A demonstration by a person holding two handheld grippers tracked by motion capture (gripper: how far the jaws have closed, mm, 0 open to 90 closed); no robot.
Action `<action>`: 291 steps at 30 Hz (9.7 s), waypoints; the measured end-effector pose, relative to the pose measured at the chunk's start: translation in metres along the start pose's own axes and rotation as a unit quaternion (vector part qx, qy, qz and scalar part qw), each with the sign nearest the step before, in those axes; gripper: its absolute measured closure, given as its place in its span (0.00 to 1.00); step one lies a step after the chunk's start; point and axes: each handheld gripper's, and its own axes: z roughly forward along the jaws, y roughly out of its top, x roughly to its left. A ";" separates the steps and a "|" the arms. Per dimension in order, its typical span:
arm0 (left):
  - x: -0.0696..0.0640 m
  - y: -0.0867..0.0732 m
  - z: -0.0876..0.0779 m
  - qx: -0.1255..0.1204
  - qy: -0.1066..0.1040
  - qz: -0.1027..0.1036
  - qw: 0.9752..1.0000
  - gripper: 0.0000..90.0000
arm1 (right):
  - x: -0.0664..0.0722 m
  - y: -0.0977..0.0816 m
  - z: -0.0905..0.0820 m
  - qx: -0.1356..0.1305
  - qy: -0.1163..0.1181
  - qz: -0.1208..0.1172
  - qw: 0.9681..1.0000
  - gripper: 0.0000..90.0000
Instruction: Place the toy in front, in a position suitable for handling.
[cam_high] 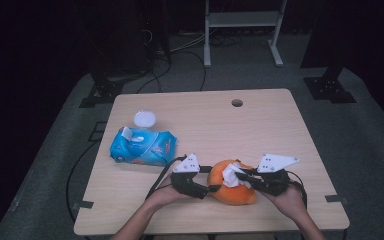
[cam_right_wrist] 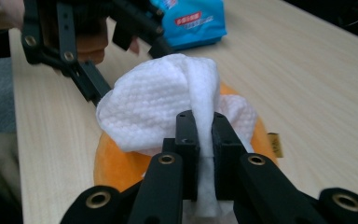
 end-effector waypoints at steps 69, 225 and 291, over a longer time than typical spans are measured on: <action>-0.010 0.002 -0.009 -0.012 0.013 0.097 0.995 0.41 | 0.023 0.023 0.015 -0.018 0.013 -0.027 0.999 0.93; -0.010 0.001 -0.004 0.022 0.022 0.015 0.999 0.44 | 0.014 0.021 0.012 0.010 -0.019 -0.036 0.999 0.93; -0.019 0.000 0.001 0.022 0.002 0.030 0.999 0.45 | 0.015 0.025 0.001 0.028 0.023 -0.039 0.999 0.93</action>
